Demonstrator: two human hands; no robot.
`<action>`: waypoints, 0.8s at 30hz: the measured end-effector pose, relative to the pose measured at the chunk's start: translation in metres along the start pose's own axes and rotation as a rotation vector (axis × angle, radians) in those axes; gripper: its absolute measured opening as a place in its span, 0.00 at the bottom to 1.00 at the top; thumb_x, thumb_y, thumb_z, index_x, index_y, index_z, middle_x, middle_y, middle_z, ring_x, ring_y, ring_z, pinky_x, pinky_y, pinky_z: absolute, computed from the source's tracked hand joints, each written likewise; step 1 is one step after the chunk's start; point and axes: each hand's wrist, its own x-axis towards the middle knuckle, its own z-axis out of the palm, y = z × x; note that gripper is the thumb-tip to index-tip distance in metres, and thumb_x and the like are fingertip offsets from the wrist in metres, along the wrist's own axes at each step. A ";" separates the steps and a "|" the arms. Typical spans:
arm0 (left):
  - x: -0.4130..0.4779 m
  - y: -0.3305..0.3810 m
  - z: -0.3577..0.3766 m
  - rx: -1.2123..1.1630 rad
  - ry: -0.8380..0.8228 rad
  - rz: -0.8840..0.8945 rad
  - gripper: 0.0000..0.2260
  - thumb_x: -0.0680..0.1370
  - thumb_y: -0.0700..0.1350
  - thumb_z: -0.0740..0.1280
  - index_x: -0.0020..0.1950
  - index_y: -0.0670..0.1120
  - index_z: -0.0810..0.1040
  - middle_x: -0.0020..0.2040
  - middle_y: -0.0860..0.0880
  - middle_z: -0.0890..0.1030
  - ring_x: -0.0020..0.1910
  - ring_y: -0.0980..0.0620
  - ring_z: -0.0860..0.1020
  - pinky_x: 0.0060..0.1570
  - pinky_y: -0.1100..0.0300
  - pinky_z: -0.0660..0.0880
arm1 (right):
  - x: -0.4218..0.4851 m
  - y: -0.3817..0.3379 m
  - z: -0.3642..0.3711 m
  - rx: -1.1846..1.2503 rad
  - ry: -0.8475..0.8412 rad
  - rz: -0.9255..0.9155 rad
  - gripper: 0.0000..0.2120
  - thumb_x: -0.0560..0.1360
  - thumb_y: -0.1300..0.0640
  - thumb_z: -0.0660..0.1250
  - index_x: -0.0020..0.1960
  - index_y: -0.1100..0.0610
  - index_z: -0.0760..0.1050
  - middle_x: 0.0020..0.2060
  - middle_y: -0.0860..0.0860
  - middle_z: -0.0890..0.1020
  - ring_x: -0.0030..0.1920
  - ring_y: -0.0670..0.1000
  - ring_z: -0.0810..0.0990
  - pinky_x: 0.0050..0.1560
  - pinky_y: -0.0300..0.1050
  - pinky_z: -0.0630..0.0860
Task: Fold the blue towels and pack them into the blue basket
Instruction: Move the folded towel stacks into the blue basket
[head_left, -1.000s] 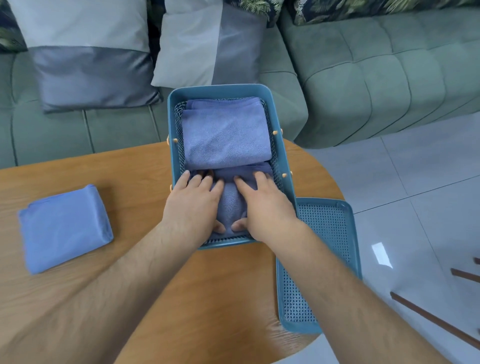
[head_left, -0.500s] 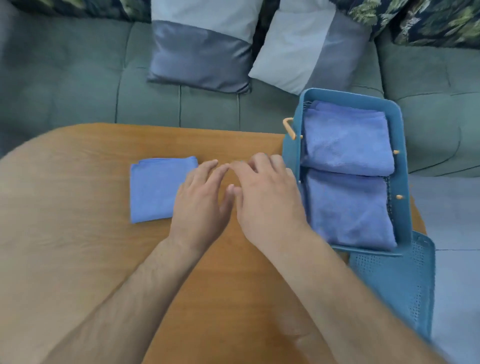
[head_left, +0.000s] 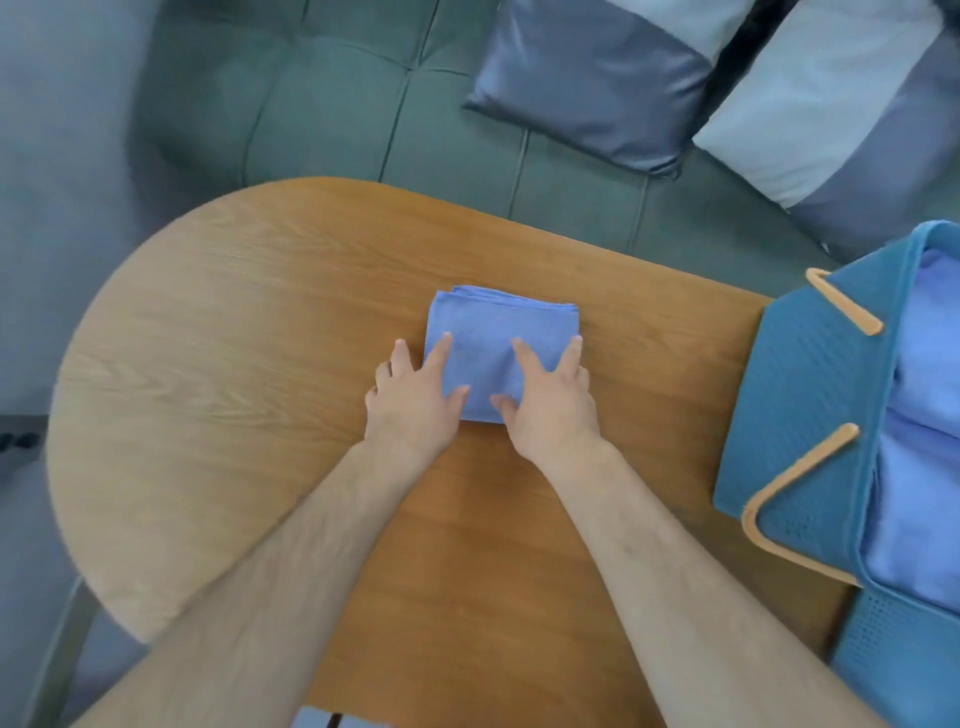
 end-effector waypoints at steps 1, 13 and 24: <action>0.003 -0.001 0.002 -0.040 -0.017 0.022 0.30 0.82 0.57 0.63 0.81 0.60 0.54 0.80 0.41 0.54 0.76 0.40 0.58 0.70 0.44 0.64 | 0.003 0.000 0.005 0.057 0.001 0.029 0.33 0.80 0.44 0.66 0.80 0.42 0.55 0.79 0.66 0.43 0.73 0.64 0.62 0.68 0.54 0.68; 0.004 0.030 -0.016 -0.673 -0.046 0.005 0.22 0.72 0.33 0.64 0.63 0.50 0.77 0.58 0.50 0.79 0.34 0.58 0.75 0.28 0.73 0.68 | -0.007 0.023 -0.017 0.376 0.162 0.028 0.22 0.74 0.58 0.70 0.66 0.45 0.72 0.61 0.50 0.66 0.64 0.55 0.65 0.57 0.48 0.75; -0.070 0.188 -0.076 -0.625 0.143 0.580 0.24 0.75 0.35 0.70 0.67 0.55 0.74 0.63 0.54 0.71 0.57 0.77 0.68 0.55 0.82 0.62 | -0.101 0.133 -0.160 0.521 0.583 -0.012 0.22 0.75 0.58 0.72 0.67 0.48 0.75 0.61 0.48 0.67 0.53 0.51 0.77 0.56 0.46 0.73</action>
